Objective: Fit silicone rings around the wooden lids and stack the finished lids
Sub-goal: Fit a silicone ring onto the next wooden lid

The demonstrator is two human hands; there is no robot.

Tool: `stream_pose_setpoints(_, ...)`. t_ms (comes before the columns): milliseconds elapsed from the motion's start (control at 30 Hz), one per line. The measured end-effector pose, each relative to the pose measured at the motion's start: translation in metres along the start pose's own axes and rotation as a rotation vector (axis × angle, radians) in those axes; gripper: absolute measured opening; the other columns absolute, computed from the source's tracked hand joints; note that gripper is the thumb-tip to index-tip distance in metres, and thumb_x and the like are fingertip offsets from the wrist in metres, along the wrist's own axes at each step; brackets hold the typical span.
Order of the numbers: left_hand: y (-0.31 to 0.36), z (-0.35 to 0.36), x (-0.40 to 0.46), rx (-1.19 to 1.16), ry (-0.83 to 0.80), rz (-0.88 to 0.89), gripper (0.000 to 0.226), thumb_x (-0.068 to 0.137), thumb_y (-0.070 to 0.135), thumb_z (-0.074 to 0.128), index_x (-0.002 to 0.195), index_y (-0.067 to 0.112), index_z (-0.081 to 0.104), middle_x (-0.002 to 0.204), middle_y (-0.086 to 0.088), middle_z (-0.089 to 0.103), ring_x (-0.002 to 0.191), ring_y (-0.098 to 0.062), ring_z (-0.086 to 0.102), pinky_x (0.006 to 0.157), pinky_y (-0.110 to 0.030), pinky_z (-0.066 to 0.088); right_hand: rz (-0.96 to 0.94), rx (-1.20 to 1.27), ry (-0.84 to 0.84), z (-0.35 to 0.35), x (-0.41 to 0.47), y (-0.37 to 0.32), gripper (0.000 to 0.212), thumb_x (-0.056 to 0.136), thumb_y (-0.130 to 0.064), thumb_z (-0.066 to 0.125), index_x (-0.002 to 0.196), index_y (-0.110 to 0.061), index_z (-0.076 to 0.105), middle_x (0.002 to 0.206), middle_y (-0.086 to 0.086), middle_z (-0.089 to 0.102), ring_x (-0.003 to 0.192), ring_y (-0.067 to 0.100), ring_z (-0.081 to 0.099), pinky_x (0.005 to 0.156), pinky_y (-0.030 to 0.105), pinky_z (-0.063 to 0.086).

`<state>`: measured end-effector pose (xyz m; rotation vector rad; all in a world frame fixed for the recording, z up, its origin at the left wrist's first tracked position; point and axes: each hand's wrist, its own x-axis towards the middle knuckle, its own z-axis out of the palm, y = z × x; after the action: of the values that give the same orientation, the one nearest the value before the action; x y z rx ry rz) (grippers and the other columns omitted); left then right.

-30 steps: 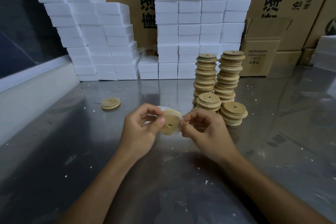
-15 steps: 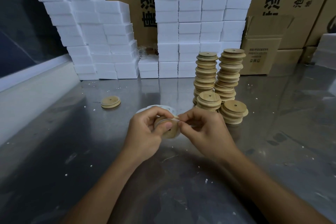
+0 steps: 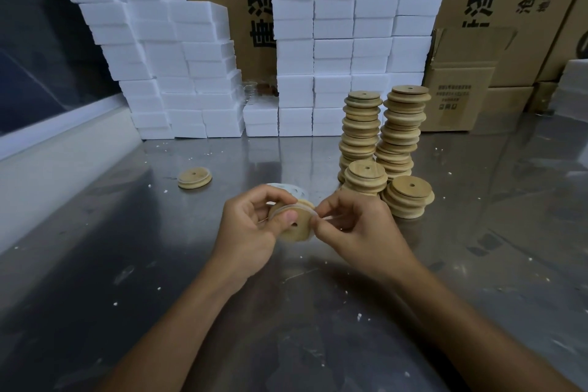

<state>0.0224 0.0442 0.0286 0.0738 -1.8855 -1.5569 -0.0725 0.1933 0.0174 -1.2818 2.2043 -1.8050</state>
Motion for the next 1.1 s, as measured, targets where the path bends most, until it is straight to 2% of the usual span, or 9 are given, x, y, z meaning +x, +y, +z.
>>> stream_pose_setpoints(67,0.0,0.001,-0.001,-0.086,0.027,-0.049,0.025,0.079,-0.012,0.069,0.08,0.014,0.068,0.083,0.005,0.073,0.08,-0.013,0.072,0.066,-0.02,0.054,0.038,0.03,0.039,0.003,0.0,0.0,0.012,0.078,-0.034,0.071,0.078,-0.022,0.069,0.069,-0.007,0.073,0.059,0.008,0.069,0.053,0.029,0.054)
stream_pose_setpoints(167,-0.003,0.002,-0.001,-0.144,0.051,-0.117,0.023,0.081,-0.009,0.068,0.08,0.014,0.068,0.083,0.004,0.072,0.082,-0.017,0.07,0.069,-0.026,0.056,0.117,0.115,0.079,0.006,-0.001,0.002,0.008,0.085,-0.018,0.074,0.079,-0.016,0.071,0.067,0.006,0.072,0.064,0.027,0.07,0.068,0.053,0.06)
stream_pose_setpoints(233,-0.004,0.001,0.0,-0.093,0.043,-0.119,0.023,0.081,-0.008,0.069,0.08,0.015,0.067,0.082,0.006,0.072,0.079,-0.016,0.07,0.067,-0.024,0.056,0.111,0.104,0.095,0.007,-0.001,0.003,0.008,0.087,-0.013,0.073,0.079,-0.015,0.071,0.068,0.003,0.072,0.064,0.02,0.07,0.067,0.048,0.061)
stream_pose_setpoints(333,-0.006,-0.001,0.001,0.107,0.011,-0.025,0.025,0.078,-0.008,0.073,0.08,0.015,0.064,0.079,0.011,0.071,0.072,-0.008,0.07,0.061,-0.017,0.053,0.032,-0.002,0.101,0.007,-0.003,0.003,0.008,0.088,-0.014,0.072,0.082,-0.019,0.071,0.07,-0.012,0.072,0.065,0.003,0.069,0.061,0.02,0.053)
stream_pose_setpoints(367,-0.007,-0.001,0.001,0.157,0.004,-0.003,0.028,0.077,-0.007,0.075,0.081,0.018,0.063,0.08,0.011,0.07,0.072,-0.007,0.07,0.061,-0.017,0.054,0.009,-0.04,0.104,0.006,-0.003,0.004,0.006,0.088,-0.015,0.071,0.084,-0.019,0.072,0.073,-0.013,0.073,0.067,0.001,0.069,0.061,0.016,0.052)
stream_pose_setpoints(533,-0.012,0.003,-0.003,0.386,-0.039,0.1,0.034,0.078,0.008,0.078,0.086,0.035,0.059,0.088,0.016,0.065,0.08,-0.011,0.067,0.065,-0.021,0.056,-0.065,-0.187,0.106,0.004,-0.003,0.003,0.007,0.09,-0.012,0.069,0.094,-0.016,0.074,0.089,-0.009,0.074,0.084,0.001,0.07,0.075,0.03,0.059)
stream_pose_setpoints(667,-0.011,0.003,-0.002,0.413,-0.024,0.112,0.034,0.078,0.01,0.078,0.084,0.038,0.06,0.087,0.018,0.065,0.08,-0.011,0.067,0.066,-0.023,0.056,-0.072,-0.195,0.12,0.005,-0.003,0.001,0.008,0.088,-0.01,0.068,0.088,-0.016,0.072,0.086,-0.008,0.073,0.082,0.006,0.069,0.075,0.038,0.058)
stream_pose_setpoints(900,-0.007,0.001,0.001,0.441,-0.023,0.148,0.032,0.074,0.006,0.078,0.081,0.032,0.06,0.086,0.019,0.064,0.081,-0.005,0.064,0.064,-0.01,0.047,0.042,-0.113,0.136,0.004,0.001,0.001,0.011,0.086,-0.003,0.07,0.086,-0.012,0.075,0.079,-0.003,0.075,0.076,0.012,0.072,0.077,0.043,0.059)
stream_pose_setpoints(1100,-0.009,0.001,0.0,0.369,-0.007,0.085,0.036,0.074,0.0,0.078,0.081,0.031,0.061,0.086,0.014,0.066,0.079,-0.011,0.066,0.07,-0.022,0.054,0.013,-0.153,0.064,-0.001,0.002,0.002,0.009,0.087,-0.007,0.072,0.085,-0.016,0.074,0.078,-0.007,0.073,0.074,0.007,0.07,0.072,0.033,0.059)
